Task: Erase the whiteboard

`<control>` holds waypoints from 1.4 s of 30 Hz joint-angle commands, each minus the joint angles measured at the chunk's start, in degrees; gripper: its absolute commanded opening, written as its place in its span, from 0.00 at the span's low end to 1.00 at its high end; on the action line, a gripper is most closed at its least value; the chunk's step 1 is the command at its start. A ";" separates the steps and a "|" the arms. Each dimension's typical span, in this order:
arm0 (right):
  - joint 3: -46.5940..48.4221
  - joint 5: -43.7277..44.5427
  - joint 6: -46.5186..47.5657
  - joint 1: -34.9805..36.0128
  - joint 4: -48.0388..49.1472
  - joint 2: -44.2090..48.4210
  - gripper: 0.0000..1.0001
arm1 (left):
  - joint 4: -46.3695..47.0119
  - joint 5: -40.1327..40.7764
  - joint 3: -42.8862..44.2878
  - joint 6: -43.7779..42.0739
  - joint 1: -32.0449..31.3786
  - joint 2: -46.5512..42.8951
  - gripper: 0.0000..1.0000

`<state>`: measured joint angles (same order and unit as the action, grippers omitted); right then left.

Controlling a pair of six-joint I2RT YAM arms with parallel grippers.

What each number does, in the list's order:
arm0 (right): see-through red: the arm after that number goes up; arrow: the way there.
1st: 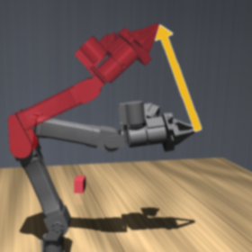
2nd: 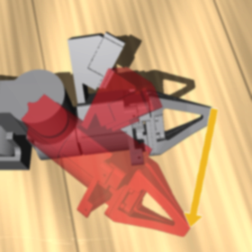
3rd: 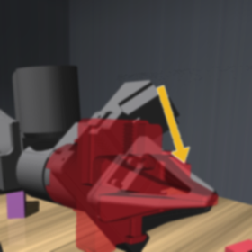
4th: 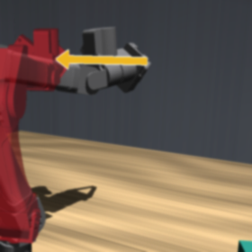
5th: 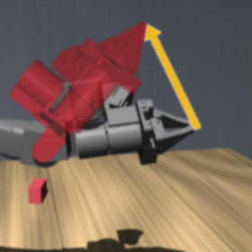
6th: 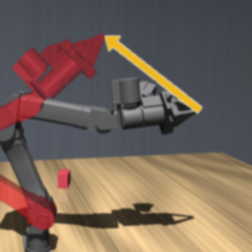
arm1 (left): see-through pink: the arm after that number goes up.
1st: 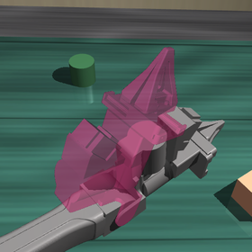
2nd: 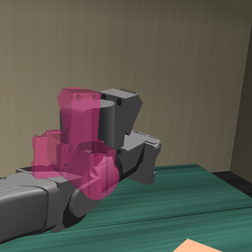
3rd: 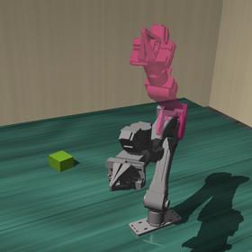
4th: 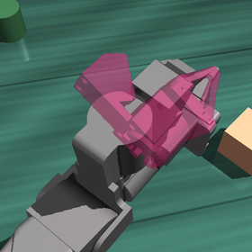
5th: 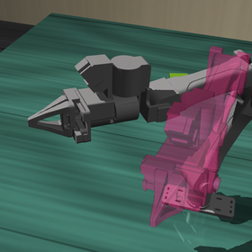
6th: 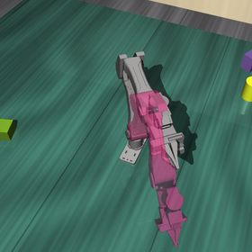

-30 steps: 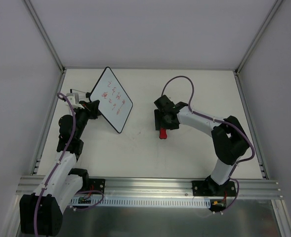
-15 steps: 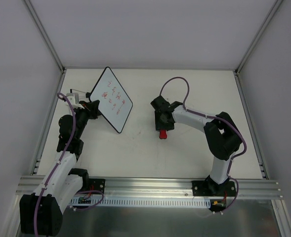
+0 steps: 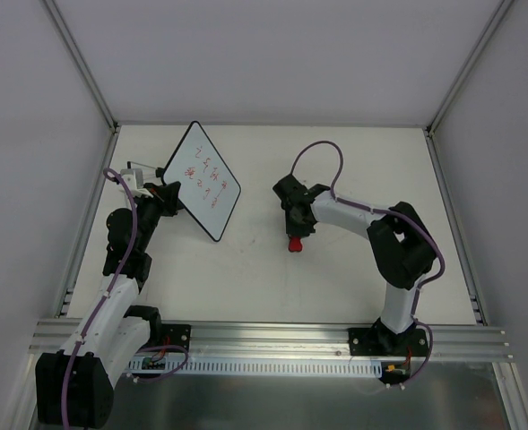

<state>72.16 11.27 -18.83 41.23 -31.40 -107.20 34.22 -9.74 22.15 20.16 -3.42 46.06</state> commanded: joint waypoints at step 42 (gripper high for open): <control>28.91 -20.76 -10.97 7.02 57.59 -11.37 0.08 | -3.10 -3.71 0.61 -3.20 -0.80 1.66 0.00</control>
<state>98.00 -8.25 -29.78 47.57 21.17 -118.63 34.52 -10.90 22.37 20.14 -3.44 46.85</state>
